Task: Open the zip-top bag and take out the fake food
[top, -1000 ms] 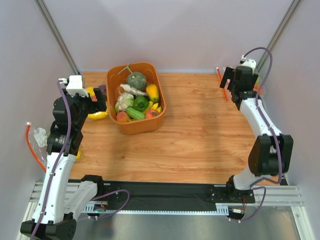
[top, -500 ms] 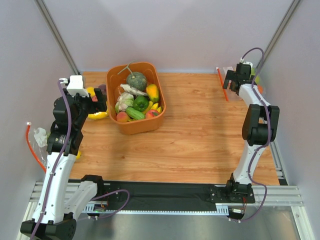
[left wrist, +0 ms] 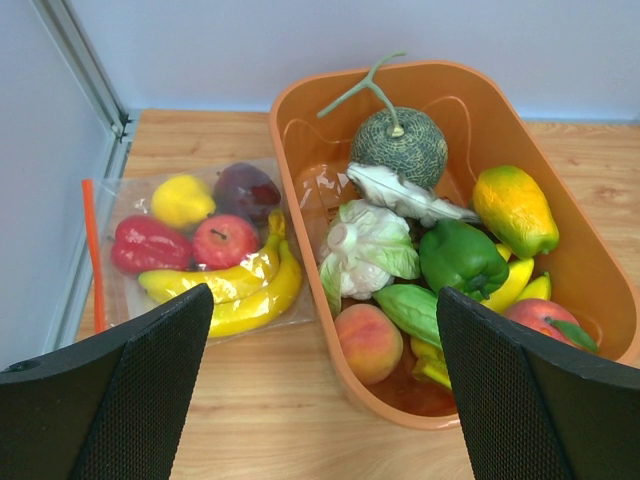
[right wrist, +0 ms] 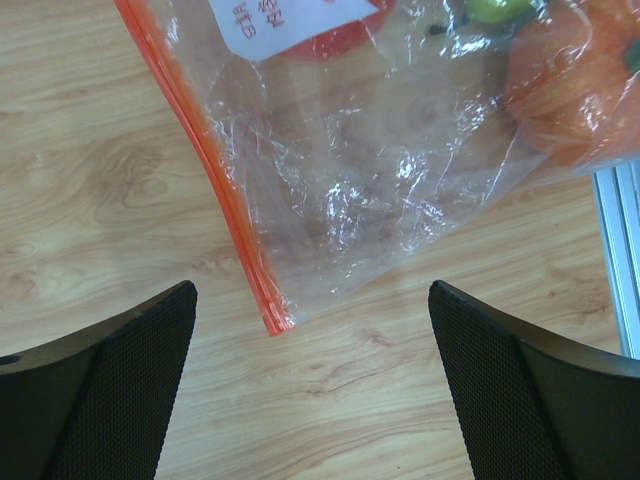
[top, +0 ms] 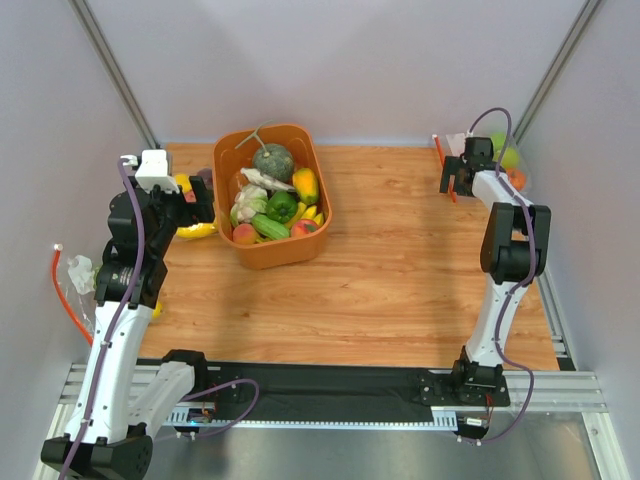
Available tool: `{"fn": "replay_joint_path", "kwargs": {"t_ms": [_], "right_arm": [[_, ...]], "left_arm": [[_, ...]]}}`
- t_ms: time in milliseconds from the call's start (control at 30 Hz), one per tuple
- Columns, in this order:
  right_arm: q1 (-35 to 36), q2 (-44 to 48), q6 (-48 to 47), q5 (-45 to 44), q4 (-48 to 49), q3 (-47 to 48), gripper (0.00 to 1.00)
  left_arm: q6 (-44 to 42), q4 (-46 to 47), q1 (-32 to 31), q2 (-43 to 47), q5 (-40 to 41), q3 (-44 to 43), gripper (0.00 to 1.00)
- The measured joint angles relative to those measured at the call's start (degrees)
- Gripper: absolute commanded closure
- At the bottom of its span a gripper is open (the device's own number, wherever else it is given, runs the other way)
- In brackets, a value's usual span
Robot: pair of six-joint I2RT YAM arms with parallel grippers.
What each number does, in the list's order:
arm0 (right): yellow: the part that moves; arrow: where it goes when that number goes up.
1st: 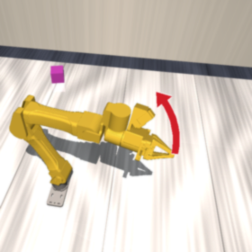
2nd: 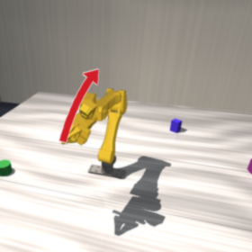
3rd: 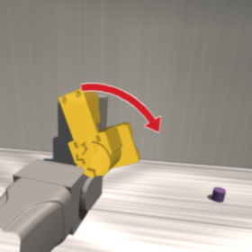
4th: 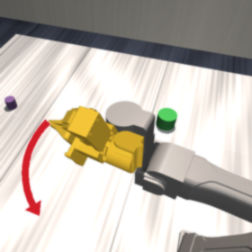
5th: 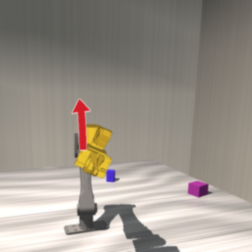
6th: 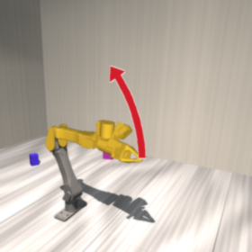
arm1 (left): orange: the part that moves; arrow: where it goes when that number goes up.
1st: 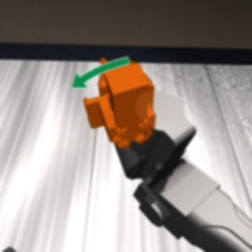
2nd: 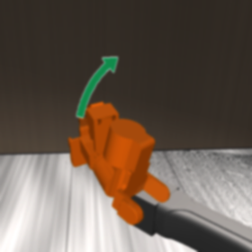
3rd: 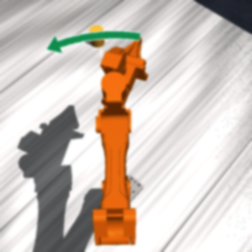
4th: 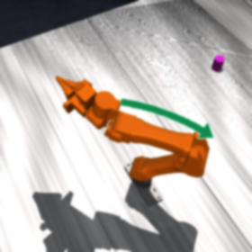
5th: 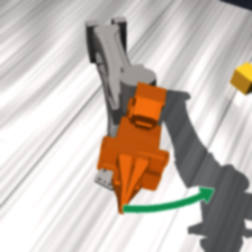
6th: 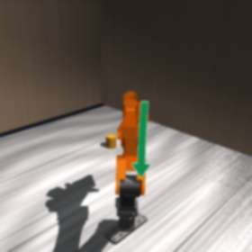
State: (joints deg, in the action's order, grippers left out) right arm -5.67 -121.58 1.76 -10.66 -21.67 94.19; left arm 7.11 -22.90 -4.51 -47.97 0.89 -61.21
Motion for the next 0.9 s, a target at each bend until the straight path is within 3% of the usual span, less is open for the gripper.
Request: {"fn": "replay_joint_path", "kwargs": {"t_ms": [300, 900], "right_arm": [[1.2, -5.0, -2.9, -4.3, -5.8, 4.1, 0.05], [1.9, -8.5, -5.2, -9.4, -8.6, 9.6, 0.56]], "left_arm": [[0.0, 0.0, 0.0, 0.0, 0.0, 0.0, 0.01], [0.0, 0.0, 0.0, 0.0, 0.0, 0.0, 0.01]]}}
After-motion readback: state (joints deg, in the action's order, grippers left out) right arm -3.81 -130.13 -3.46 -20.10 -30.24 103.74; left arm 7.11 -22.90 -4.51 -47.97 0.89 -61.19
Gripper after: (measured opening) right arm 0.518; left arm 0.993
